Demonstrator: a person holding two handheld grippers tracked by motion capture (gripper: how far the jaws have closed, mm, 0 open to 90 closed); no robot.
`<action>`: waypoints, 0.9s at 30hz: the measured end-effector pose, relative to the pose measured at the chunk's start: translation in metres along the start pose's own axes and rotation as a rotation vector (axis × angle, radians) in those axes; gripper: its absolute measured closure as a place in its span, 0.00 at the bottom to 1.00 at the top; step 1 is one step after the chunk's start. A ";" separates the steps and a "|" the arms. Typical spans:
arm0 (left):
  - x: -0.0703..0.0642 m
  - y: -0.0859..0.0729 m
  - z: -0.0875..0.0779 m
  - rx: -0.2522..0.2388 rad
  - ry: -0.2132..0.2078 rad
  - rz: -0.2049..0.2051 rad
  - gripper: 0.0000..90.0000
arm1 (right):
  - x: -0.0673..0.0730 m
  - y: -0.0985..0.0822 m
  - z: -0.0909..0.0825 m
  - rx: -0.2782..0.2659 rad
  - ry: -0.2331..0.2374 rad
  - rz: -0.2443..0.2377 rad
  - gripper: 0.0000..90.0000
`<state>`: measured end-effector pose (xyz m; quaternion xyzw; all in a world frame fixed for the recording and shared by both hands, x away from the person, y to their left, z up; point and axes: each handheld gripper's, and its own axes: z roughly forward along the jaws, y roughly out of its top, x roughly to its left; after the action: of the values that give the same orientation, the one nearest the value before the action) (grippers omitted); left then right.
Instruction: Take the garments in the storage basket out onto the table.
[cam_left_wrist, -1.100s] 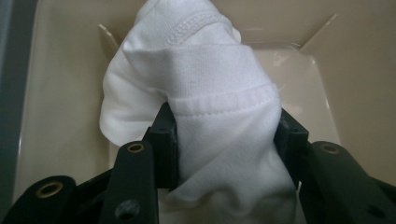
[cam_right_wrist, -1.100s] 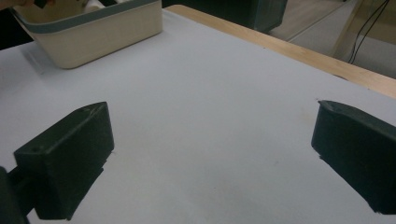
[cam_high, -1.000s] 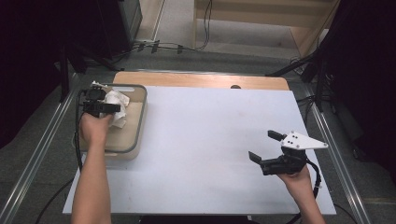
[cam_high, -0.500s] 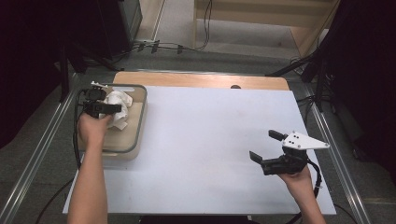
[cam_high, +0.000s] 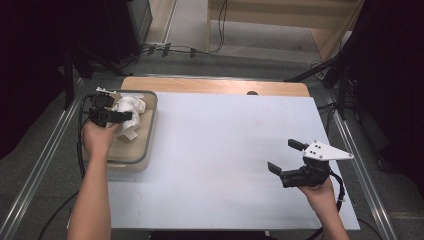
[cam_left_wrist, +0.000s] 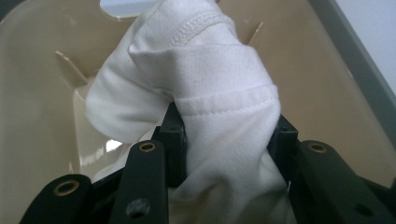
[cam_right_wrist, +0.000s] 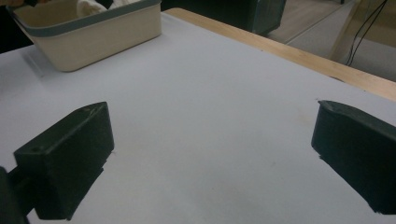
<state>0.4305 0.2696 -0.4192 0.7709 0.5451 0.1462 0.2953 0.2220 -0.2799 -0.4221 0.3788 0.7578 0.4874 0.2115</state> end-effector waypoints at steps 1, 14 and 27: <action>0.000 0.000 -0.001 -0.003 -0.001 0.005 0.67 | 0.000 0.000 0.000 0.000 0.000 0.000 0.00; -0.011 -0.001 -0.015 -0.038 -0.049 0.148 0.67 | 0.000 0.000 0.000 0.000 0.006 -0.002 0.00; -0.019 -0.002 -0.035 -0.084 -0.116 0.278 0.67 | 0.000 0.000 -0.001 -0.003 0.008 0.005 0.00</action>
<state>0.4027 0.2624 -0.3917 0.8330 0.4085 0.1635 0.3353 0.2218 -0.2803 -0.4216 0.3784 0.7570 0.4905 0.2079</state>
